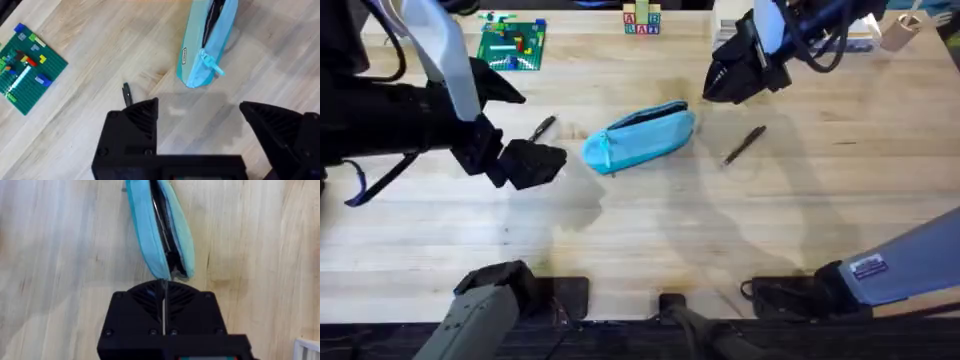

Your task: Unzip the bag, pick up the pens from the table one at a time and place them inside, then zip the bag closed.

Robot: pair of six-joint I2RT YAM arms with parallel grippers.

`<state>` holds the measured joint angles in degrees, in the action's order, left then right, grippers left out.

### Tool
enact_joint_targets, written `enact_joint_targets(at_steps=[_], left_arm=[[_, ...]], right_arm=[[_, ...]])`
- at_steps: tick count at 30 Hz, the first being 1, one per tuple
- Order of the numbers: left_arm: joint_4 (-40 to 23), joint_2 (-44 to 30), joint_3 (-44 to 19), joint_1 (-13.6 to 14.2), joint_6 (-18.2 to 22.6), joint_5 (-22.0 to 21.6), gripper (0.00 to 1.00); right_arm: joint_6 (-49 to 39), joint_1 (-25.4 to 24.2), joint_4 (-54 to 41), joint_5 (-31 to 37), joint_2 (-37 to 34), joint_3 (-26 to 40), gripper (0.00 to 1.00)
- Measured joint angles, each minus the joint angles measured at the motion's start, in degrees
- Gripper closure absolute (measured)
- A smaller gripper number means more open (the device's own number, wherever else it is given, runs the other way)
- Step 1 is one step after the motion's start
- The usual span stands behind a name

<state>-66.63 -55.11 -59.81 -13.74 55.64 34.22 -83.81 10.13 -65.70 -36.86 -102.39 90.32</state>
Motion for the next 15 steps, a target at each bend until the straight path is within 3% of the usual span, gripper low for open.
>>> enact_joint_targets(at_steps=[15], left_arm=[[0.0, -0.01, 0.0, -0.02, -0.15, 0.0, 0.005]], right_arm=[[-10.64, 2.99, 2.6, 0.01, 0.0, 0.0, 0.972]])
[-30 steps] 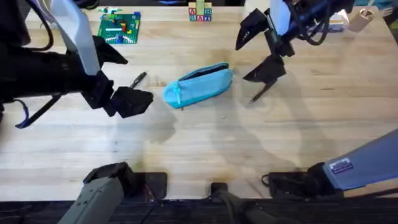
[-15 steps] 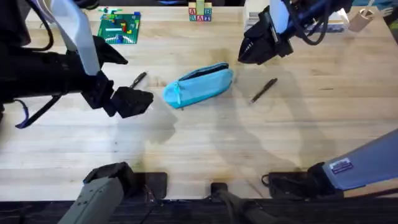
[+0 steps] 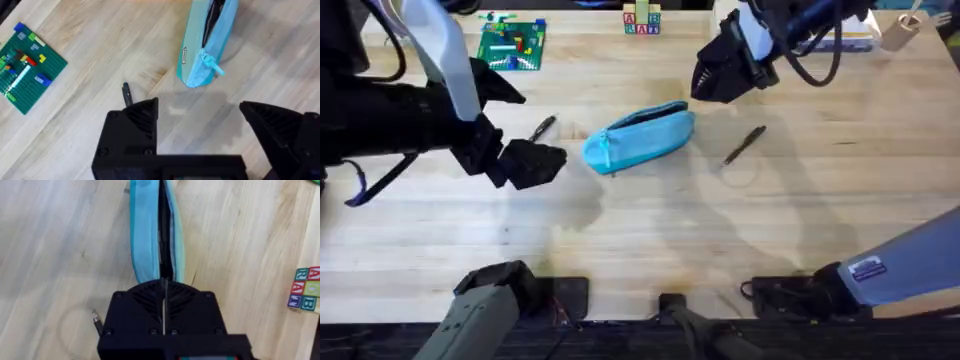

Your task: Unzip the bag, pick up the pens from the table one at a time and place them inside, then zip the bag closed.

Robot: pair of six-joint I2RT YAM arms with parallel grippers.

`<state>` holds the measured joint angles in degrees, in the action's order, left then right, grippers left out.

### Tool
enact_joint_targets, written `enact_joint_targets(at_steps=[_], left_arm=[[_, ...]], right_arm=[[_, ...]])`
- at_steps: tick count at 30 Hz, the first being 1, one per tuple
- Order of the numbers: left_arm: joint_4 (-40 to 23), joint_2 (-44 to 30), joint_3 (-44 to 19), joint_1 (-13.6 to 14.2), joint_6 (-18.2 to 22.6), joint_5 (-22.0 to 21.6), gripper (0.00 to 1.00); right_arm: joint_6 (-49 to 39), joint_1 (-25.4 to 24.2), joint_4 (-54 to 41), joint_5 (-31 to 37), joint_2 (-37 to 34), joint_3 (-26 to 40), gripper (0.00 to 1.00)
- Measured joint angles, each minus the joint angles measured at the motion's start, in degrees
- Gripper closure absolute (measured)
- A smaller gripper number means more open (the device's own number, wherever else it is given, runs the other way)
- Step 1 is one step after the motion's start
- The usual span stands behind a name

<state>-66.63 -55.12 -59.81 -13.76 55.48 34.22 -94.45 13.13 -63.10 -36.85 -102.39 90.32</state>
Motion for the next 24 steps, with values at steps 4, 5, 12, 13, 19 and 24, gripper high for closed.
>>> enact_joint_targets(at_steps=[4, 5, 12, 13, 19, 24], left_arm=[[0.0, -0.01, 0.0, 0.01, 0.0, 0.0, 0.005], [0.0, -0.01, 0.0, 0.0, 0.0, 0.0, 0.005], [0.0, -0.01, 0.0, 0.0, 0.0, 0.0, 0.005], [0.0, -0.01, 0.0, 0.0, -0.02, 0.0, 0.006], [0.0, -0.01, 0.0, 0.0, -0.01, 0.0, 0.005], [-0.02, -0.01, 0.0, 0.0, 0.0, 0.0, 0.005]], right_arm=[[-1.43, 0.0, 1.18, -0.01, -0.68, 0.0, 0.972], [-1.45, 0.0, 1.21, -0.01, -1.02, 0.0, 0.971], [-1.62, 0.63, 3.12, 0.01, -4.62, 0.0, 0.971], [-1.62, 0.78, 3.35, 0.01, -4.8, 0.0, 0.971], [-1.62, 2.28, 5.2, 0.01, -5.38, 0.0, 0.971], [-1.62, 3.05, 5.21, -0.01, -6.48, 0.0, 0.972]])
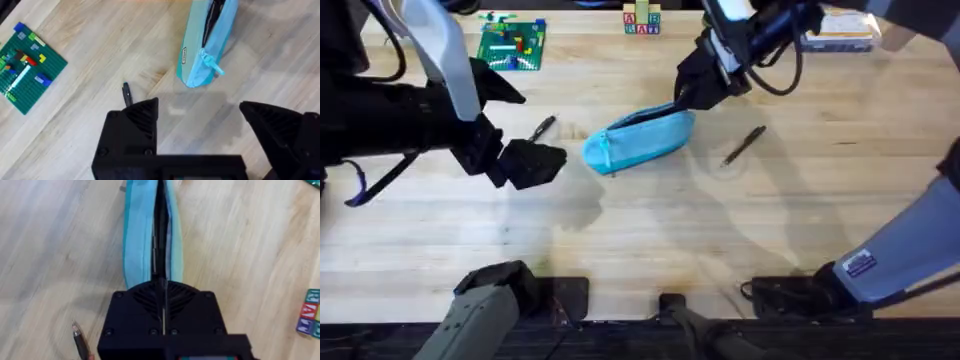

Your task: Unzip the bag, pick up the pens from the table one at a time and place them inside, then zip the bag closed.

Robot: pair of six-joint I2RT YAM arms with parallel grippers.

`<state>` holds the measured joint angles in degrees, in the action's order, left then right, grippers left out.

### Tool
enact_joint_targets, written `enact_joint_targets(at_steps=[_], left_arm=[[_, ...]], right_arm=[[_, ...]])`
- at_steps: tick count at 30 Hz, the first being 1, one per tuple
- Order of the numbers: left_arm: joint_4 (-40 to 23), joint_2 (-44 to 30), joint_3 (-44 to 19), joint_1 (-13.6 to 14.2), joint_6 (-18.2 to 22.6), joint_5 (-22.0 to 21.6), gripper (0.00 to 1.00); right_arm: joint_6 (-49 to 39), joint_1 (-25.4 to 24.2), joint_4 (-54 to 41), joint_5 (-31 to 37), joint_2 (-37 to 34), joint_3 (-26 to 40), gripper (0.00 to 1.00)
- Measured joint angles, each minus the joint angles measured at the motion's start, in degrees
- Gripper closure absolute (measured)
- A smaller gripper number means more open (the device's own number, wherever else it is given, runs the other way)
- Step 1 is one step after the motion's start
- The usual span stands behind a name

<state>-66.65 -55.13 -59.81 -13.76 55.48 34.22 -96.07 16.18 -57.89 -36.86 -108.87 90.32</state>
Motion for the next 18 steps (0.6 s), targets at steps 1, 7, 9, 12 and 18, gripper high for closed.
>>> enact_joint_targets(at_steps=[1, 7, 9, 12, 18], left_arm=[[0.02, 0.0, 0.0, 0.0, -0.02, 0.0, 0.005], [0.02, 0.0, 0.0, 0.0, -0.02, 0.0, 0.005], [0.01, 0.0, 0.0, 0.0, -0.02, 0.0, 0.005], [0.02, 0.0, 0.0, 0.02, -0.02, -0.02, 0.005], [0.0, 0.0, 0.0, 0.02, -0.02, 0.0, 0.006]], right_arm=[[0.0, 0.19, 0.0, 0.0, -0.6, 0.0, 0.971], [0.02, 1.18, 0.07, 0.02, -3.07, 0.0, 0.972], [0.02, 1.49, 0.24, 0.0, -3.12, 0.0, 0.971], [0.0, 1.88, 0.44, 0.0, -3.4, 0.0, 0.971], [0.0, 2.04, 0.5, -0.13, -5.5, 0.0, 0.972]])
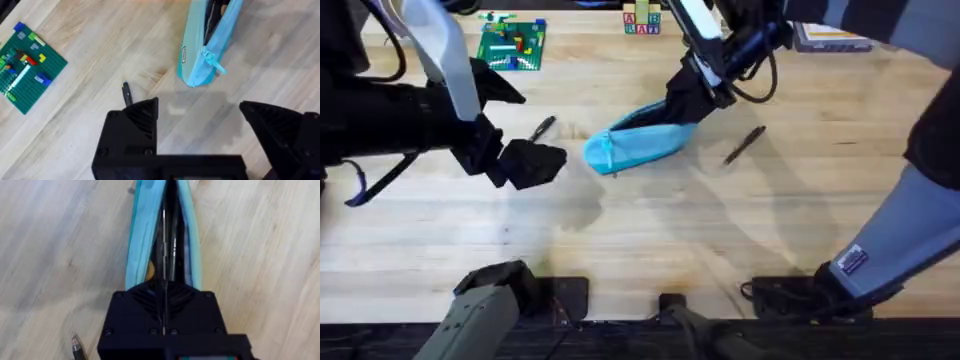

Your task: Unzip the bag, pick up the pens from the table one at a time and place them inside, then zip the bag closed.

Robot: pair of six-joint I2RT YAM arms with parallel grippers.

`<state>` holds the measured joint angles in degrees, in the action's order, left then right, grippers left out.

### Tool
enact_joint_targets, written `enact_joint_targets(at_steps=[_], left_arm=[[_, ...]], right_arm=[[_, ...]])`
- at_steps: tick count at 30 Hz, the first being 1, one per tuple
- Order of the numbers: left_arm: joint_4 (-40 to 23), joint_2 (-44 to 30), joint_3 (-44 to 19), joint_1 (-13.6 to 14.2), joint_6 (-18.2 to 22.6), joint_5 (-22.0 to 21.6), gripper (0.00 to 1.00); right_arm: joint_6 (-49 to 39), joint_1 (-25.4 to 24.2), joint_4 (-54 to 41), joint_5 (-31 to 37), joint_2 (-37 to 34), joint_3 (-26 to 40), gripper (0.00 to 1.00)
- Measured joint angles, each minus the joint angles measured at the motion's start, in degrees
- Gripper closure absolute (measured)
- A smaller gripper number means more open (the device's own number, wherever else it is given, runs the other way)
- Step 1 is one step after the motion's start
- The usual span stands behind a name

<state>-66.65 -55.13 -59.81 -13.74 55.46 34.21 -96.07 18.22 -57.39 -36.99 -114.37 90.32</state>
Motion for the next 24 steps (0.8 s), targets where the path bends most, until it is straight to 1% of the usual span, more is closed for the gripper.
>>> enact_joint_targets(at_steps=[2, 9, 10, 11, 12, 14, 15, 16, 24], left_arm=[[0.02, 0.0, 0.0, -0.02, 0.0, 0.0, 0.006], [0.02, 0.0, 0.0, -0.02, 0.0, 0.0, 0.006], [0.02, 0.0, 0.0, -0.02, 0.0, 0.0, 0.006], [0.02, 0.0, 0.0, -0.02, 0.0, 0.0, 0.006], [0.02, 0.0, 0.0, -0.02, 0.0, 0.0, 0.006], [0.02, 0.0, 0.0, -0.02, 0.0, 0.0, 0.006], [0.0, 0.0, 0.0, -0.02, 0.02, 0.0, 0.006], [0.02, 0.0, 0.0, -0.02, 0.0, 0.0, 0.006], [0.0, 0.0, 0.0, -0.02, 0.0, 0.0, 0.005]], right_arm=[[0.02, 0.13, -0.02, -0.31, -1.01, 0.0, 0.972], [0.02, 0.26, -0.04, -0.31, -1.03, 0.0, 0.971], [0.15, 0.26, -0.11, -0.31, -1.03, 0.0, 0.917], [0.07, 0.26, -0.17, -0.33, -1.03, 0.0, 0.774], [0.05, 0.26, -0.22, -0.31, -1.03, 0.0, 0.35], [0.0, 0.26, -0.13, -0.29, -1.05, 0.0, 0.066], [-0.15, 0.26, -0.02, -0.27, -1.03, 0.02, 0.023], [-0.18, 0.26, -0.02, -0.29, -1.03, 0.02, 0.011], [-0.18, 0.26, -0.04, -0.27, -1.03, 0.02, 0.006]])
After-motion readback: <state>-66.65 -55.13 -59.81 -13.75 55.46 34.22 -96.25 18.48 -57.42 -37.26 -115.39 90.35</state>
